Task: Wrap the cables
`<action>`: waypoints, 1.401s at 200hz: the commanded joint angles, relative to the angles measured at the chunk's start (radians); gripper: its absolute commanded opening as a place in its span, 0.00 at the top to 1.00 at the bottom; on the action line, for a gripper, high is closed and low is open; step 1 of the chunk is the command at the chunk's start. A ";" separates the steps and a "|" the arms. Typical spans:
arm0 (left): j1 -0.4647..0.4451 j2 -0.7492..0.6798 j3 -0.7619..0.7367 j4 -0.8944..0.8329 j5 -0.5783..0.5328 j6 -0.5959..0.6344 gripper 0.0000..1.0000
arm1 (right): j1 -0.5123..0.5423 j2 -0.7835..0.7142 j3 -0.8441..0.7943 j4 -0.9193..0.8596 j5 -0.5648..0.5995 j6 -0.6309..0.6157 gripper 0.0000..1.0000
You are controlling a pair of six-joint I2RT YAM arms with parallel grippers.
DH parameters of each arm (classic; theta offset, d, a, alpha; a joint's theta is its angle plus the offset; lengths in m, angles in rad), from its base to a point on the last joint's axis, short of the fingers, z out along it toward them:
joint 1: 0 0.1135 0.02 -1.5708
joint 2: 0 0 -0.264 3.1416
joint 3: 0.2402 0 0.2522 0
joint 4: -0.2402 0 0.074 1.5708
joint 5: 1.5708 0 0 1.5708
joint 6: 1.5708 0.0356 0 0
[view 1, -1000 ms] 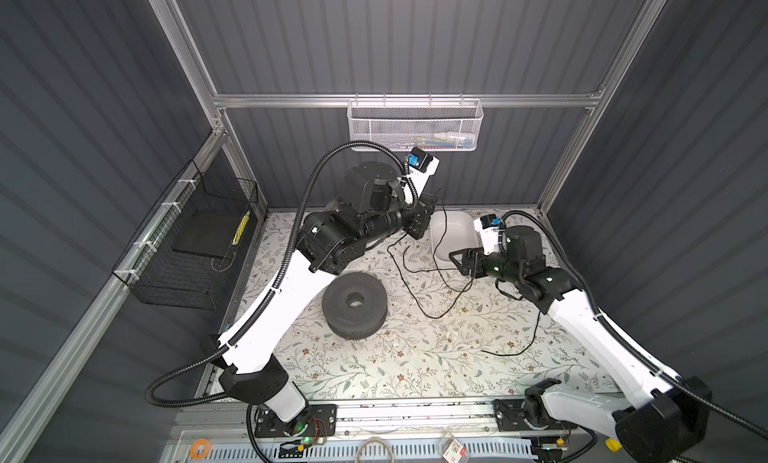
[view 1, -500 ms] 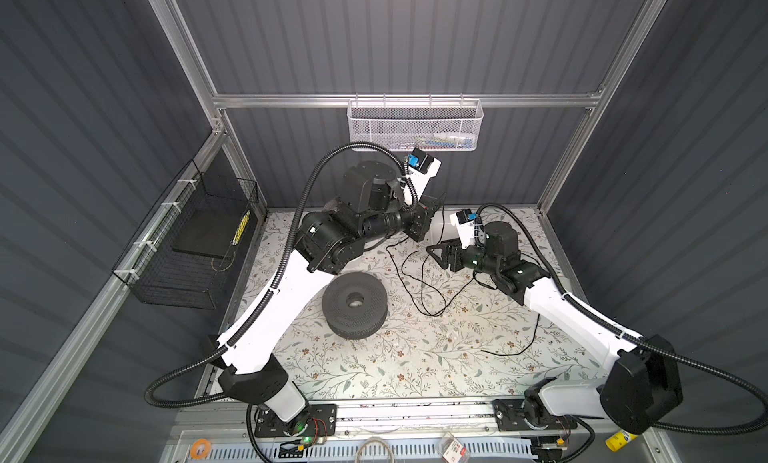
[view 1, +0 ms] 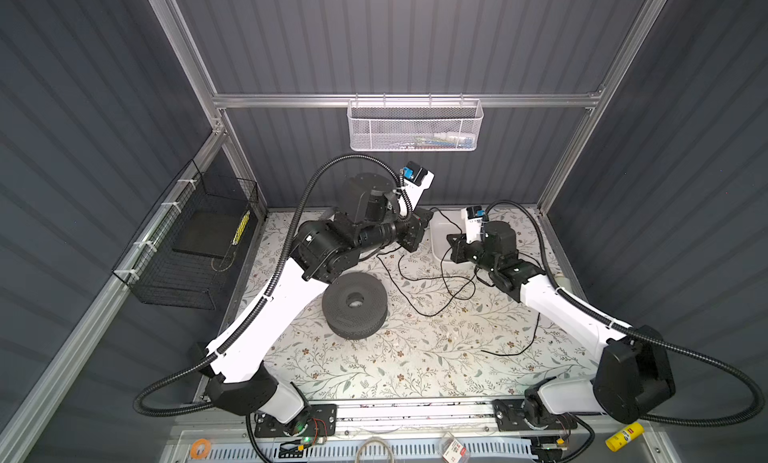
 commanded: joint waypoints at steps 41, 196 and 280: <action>0.127 -0.060 -0.191 0.094 0.005 -0.021 1.00 | -0.110 -0.286 0.201 -0.319 0.051 -0.078 1.00; 0.030 0.190 0.097 -0.055 0.247 0.173 0.00 | -0.101 -0.324 0.199 -0.622 -0.084 -0.058 1.00; -0.009 0.400 0.263 -0.103 0.374 0.257 0.38 | -0.057 -0.328 0.160 -0.601 -0.135 -0.027 1.00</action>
